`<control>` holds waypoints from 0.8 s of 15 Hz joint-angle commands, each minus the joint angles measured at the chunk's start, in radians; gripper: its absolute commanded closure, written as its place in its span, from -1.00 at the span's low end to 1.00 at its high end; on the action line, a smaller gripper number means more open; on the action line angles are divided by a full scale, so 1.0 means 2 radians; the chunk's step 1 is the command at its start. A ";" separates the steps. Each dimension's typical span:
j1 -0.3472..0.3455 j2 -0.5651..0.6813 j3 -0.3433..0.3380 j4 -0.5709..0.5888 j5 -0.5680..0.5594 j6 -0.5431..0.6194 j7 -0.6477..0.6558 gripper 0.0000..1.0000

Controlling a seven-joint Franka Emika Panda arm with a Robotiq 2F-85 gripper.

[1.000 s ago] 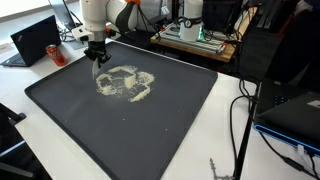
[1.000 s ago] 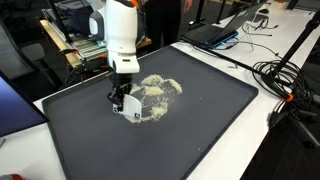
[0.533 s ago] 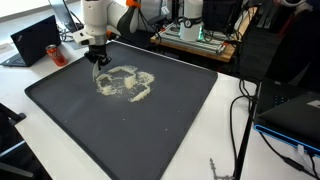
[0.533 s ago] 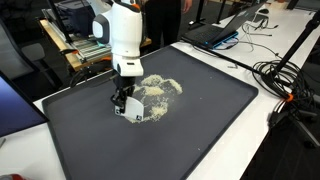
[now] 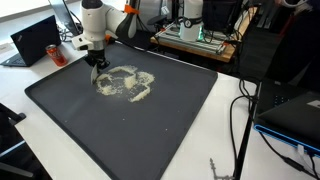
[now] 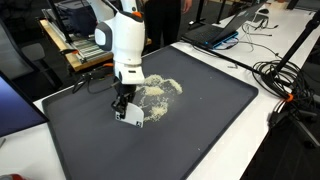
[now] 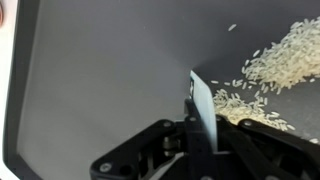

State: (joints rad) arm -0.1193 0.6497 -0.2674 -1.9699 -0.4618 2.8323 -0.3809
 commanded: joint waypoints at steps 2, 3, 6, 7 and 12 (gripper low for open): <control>-0.001 0.003 -0.001 -0.004 -0.011 0.002 0.007 0.98; 0.003 0.003 -0.006 -0.009 -0.016 0.007 0.011 0.98; -0.005 -0.015 0.002 -0.039 -0.016 0.019 -0.001 0.98; -0.005 -0.021 0.003 -0.048 -0.018 0.026 -0.006 0.98; -0.011 -0.055 0.015 -0.104 -0.018 0.062 -0.032 0.98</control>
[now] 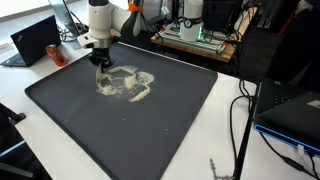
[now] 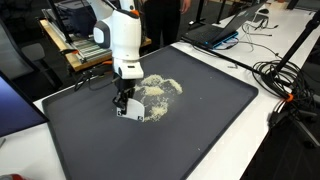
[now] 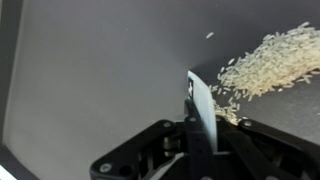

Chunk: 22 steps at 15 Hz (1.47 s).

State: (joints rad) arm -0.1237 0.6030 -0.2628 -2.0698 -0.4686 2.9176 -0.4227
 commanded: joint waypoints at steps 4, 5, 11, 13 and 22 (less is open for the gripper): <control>-0.015 -0.063 0.028 -0.102 -0.012 0.038 -0.032 0.98; -0.018 -0.072 0.035 -0.114 -0.009 0.041 -0.037 0.98; -0.016 -0.117 0.063 -0.184 -0.002 0.046 -0.045 0.98; -0.012 -0.130 0.068 -0.202 -0.002 0.045 -0.043 0.98; 0.024 -0.188 0.041 -0.238 -0.018 0.038 -0.006 0.98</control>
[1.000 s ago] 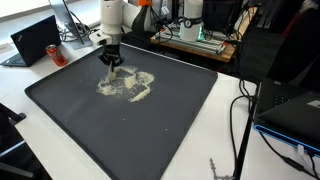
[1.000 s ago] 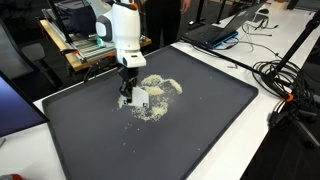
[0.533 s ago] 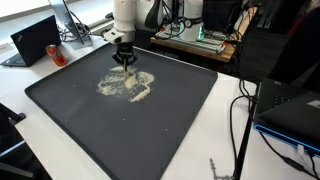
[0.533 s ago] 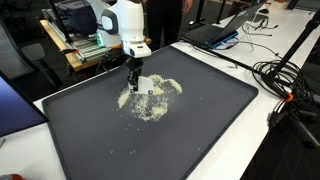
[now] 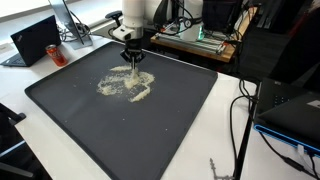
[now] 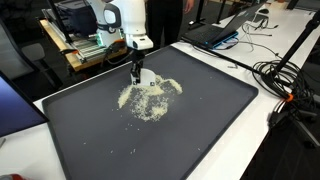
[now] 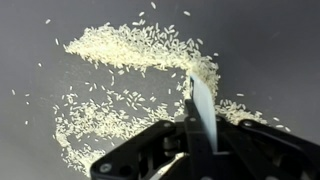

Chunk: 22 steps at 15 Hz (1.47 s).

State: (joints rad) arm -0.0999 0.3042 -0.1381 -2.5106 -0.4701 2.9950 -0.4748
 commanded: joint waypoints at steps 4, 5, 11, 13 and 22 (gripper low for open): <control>0.008 -0.078 -0.034 -0.012 -0.023 -0.014 0.020 0.98; 0.006 -0.091 -0.035 -0.013 -0.024 -0.021 0.016 0.98; 0.001 -0.163 -0.011 -0.015 -0.016 -0.091 -0.015 0.98; 0.003 -0.183 -0.001 -0.011 -0.001 -0.121 -0.034 0.98; 0.039 -0.236 0.047 0.006 0.017 -0.203 -0.049 0.98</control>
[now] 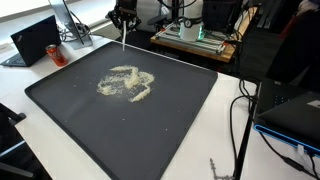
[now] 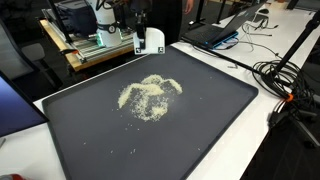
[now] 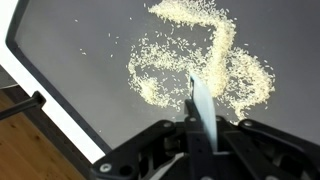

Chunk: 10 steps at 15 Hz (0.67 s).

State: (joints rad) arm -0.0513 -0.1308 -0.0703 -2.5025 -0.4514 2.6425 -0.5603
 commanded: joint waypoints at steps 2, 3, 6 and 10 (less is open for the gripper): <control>0.024 -0.021 0.024 0.003 0.003 -0.037 -0.001 0.98; 0.027 -0.021 0.032 0.006 -0.005 -0.045 0.012 0.98; 0.034 -0.016 0.053 0.013 -0.028 -0.064 0.047 0.98; 0.037 -0.010 0.052 0.010 -0.017 -0.052 0.039 0.93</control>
State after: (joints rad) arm 0.0160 -0.1501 0.0398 -2.4843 -0.4865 2.5409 -0.4806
